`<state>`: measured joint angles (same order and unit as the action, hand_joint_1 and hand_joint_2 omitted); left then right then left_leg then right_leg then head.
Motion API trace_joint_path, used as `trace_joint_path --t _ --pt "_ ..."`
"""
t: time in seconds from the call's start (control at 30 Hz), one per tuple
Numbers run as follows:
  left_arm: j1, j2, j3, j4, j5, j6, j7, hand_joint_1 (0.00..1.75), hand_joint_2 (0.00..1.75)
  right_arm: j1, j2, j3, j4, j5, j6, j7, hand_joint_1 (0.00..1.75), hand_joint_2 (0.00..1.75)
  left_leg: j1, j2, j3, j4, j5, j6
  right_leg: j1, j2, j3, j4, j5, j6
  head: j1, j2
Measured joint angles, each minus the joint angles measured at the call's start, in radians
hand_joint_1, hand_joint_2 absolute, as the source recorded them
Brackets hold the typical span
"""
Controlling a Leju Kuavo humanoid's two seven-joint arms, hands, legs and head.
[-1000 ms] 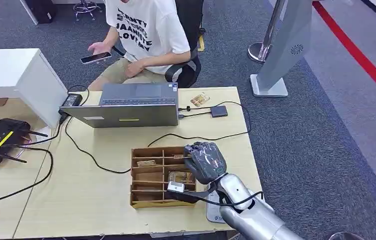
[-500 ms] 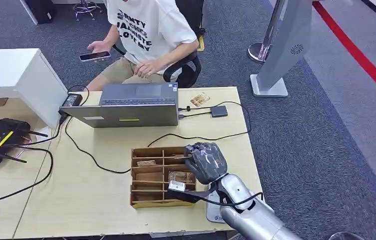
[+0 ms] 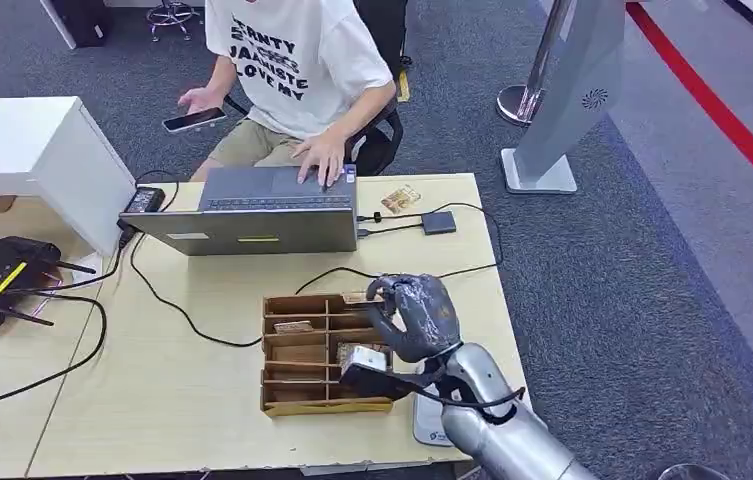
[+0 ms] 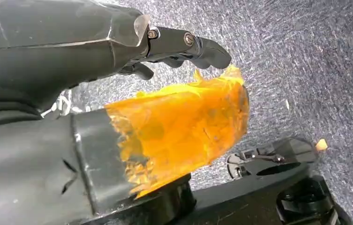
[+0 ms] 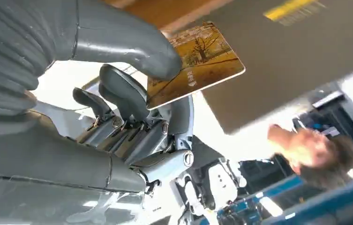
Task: Pass the card to the sensor for recognition and then transmit it.
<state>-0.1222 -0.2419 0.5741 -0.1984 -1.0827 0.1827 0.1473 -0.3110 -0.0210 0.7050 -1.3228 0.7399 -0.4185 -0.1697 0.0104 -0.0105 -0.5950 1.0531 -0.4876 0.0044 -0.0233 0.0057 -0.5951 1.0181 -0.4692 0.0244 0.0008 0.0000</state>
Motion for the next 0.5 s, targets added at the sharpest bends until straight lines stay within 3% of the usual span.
trace_joint_path --t 0.17,0.5 --pt "0.013 0.004 0.000 0.000 0.021 0.018 -0.015 0.00 0.00 0.054 -0.001 -0.058 -0.161 -0.173 -0.003 -0.076 1.73 1.75 0.000 0.000 0.000 0.000 0.000 0.000 0.000 0.000 -0.001 0.000 0.000 0.000 0.000 0.000" --pt "0.020 0.007 0.000 0.000 0.024 0.024 -0.020 0.00 0.00 0.102 -0.009 -0.111 -0.302 -0.206 -0.005 -0.097 1.71 1.75 0.000 0.000 -0.001 0.000 0.000 0.000 0.000 0.000 -0.001 0.000 0.000 0.000 0.000 0.000"
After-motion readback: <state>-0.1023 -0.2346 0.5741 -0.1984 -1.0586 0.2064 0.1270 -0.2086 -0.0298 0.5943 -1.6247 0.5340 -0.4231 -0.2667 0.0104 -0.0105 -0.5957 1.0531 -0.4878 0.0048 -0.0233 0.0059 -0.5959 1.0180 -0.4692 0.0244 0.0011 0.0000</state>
